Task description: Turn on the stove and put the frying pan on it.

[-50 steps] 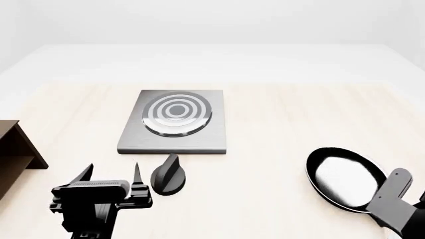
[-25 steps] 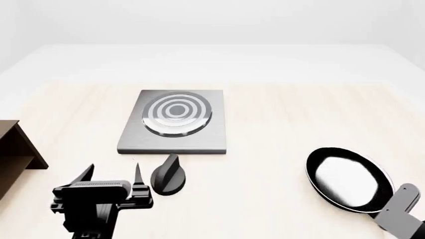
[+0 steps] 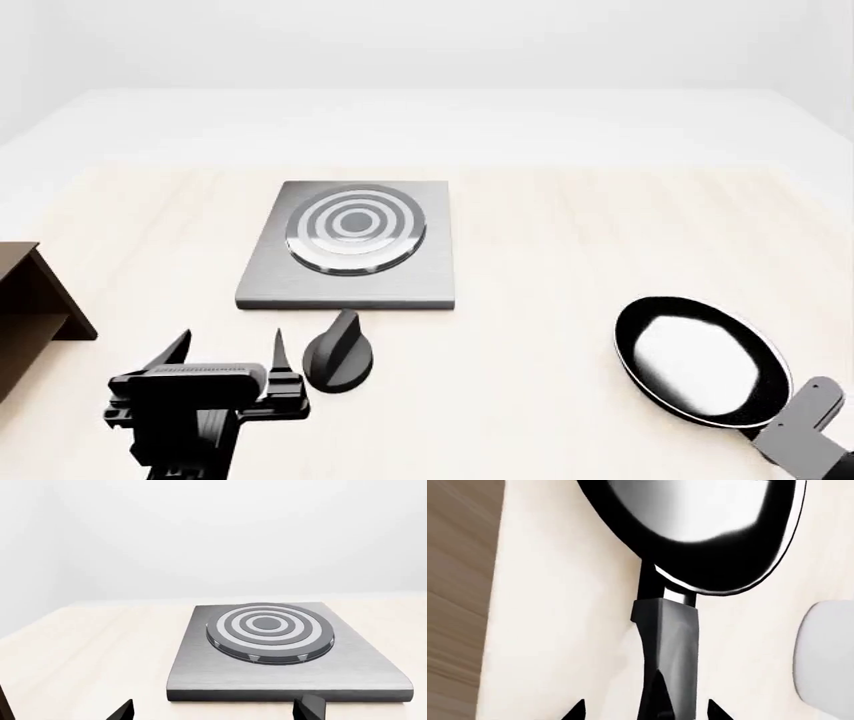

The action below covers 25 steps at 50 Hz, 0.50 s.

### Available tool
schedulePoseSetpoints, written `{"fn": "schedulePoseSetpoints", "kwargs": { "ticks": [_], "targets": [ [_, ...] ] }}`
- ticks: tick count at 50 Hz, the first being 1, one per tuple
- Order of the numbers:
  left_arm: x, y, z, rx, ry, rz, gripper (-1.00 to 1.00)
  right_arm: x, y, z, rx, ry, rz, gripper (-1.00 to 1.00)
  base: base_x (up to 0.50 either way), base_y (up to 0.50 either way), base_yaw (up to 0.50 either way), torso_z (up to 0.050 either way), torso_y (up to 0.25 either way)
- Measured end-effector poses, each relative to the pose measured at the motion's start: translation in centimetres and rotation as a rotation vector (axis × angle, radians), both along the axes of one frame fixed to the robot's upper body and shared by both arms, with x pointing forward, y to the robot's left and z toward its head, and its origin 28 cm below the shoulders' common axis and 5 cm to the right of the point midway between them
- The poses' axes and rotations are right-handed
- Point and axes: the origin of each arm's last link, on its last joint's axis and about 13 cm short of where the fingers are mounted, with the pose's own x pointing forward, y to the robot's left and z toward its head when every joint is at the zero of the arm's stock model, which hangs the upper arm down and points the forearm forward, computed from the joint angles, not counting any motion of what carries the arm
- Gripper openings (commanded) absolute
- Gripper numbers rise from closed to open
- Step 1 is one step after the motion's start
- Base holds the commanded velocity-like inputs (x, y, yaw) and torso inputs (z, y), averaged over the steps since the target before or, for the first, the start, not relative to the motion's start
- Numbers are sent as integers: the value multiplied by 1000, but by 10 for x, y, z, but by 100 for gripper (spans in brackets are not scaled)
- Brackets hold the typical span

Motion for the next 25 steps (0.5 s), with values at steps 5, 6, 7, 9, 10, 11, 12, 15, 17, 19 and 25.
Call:
{"fn": "schedulePoseSetpoints", "kwargs": {
  "ticks": [5, 6, 7, 9, 10, 11, 12, 15, 17, 19, 25],
  "targets": [
    [0, 0, 0, 0, 0, 0, 100, 4, -1, -4, -9, -29, 2, -100, 4, -1, 3, -2, 0],
    [0, 0, 0, 1, 0, 0, 100, 5, -2, -5, -20, -43, 3, -100, 0, 0, 0, 0, 0],
    [0, 0, 0, 1, 0, 0, 100, 6, -2, -6, -30, -55, 3, -100, 0, 0, 0, 0, 0],
    [0, 0, 0, 1, 0, 1, 100, 6, -3, -8, -46, -71, 4, -100, 0, 0, 0, 0, 0],
    [0, 0, 0, 1, 0, 1, 100, 7, -3, -9, -54, -78, 4, -100, 0, 0, 0, 0, 0],
    [0, 0, 0, 1, 0, 1, 100, 7, -4, -10, -61, -85, 4, -100, 0, 0, 0, 0, 0],
    [0, 0, 0, 1, 0, 1, 100, 7, -4, -10, -66, -90, 4, -100, 0, 0, 0, 0, 0],
    [0, 0, 0, 2, 0, 1, 100, 8, -4, -12, -79, -103, 3, -100, 0, 0, 2, 0, 0],
    [0, 0, 0, 2, 0, 1, 100, 8, -5, -12, -84, -109, 3, -100, 5, 0, 3, 0, 0],
    [0, 0, 1, 2, 0, 1, 100, 8, -5, -12, -88, -113, 2, -100, 0, 0, 2, 0, 0],
    [0, 0, 1, 3, 0, 1, 100, 8, -3, -9, -82, -126, 5, -100, 0, 0, 2, 0, 0]
  ]
}}
